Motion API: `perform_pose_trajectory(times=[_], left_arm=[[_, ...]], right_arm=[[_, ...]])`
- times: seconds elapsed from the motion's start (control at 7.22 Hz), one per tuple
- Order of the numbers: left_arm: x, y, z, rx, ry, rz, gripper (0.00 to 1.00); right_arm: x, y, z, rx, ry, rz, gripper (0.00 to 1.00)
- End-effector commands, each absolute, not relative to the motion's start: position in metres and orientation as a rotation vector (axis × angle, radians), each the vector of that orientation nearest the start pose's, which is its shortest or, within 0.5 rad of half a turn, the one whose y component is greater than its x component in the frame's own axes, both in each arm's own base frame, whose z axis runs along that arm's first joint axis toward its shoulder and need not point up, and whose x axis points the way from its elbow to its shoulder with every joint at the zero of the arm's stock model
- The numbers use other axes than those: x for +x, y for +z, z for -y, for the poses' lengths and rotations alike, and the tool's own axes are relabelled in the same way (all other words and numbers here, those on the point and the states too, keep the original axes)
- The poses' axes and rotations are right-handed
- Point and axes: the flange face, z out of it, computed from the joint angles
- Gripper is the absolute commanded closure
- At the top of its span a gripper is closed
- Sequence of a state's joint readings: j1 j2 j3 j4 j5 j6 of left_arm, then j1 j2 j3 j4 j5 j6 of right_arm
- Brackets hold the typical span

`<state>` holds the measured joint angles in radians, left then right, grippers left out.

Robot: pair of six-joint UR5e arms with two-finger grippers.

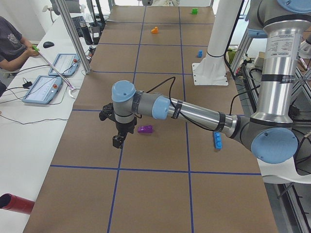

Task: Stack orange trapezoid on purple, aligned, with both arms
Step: 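Reach the left gripper toward the purple trapezoid block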

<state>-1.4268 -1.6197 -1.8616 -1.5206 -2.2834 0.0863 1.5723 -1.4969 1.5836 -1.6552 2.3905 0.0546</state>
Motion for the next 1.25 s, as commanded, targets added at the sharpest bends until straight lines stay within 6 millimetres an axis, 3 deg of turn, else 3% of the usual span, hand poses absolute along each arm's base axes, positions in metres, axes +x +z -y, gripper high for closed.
perform_pose_trajectory(times=[0.0, 0.42, 0.55, 0.83, 1.11], left_arm=[[0.09, 0.47, 0.506, 0.192, 0.161, -0.792, 0.0], [0.196, 0.477, 0.471, 0.141, -0.014, -0.777, 0.0], [0.219, 0.499, 0.457, 0.158, -0.02, -0.755, 0.0], [0.255, 0.526, 0.446, 0.151, -0.044, -0.754, 0.0], [0.263, 0.548, 0.448, 0.141, -0.033, -0.744, 0.0]], right_arm=[[0.061, 0.612, 0.525, -0.004, 0.045, 0.819, 0.0], [0.059, 0.597, 0.529, 0.022, 0.03, 0.826, 0.0], [0.06, 0.599, 0.527, 0.019, 0.031, 0.821, 0.0], [0.06, 0.598, 0.526, 0.017, 0.043, 0.822, 0.0], [0.059, 0.595, 0.529, 0.017, 0.048, 0.82, 0.0]])
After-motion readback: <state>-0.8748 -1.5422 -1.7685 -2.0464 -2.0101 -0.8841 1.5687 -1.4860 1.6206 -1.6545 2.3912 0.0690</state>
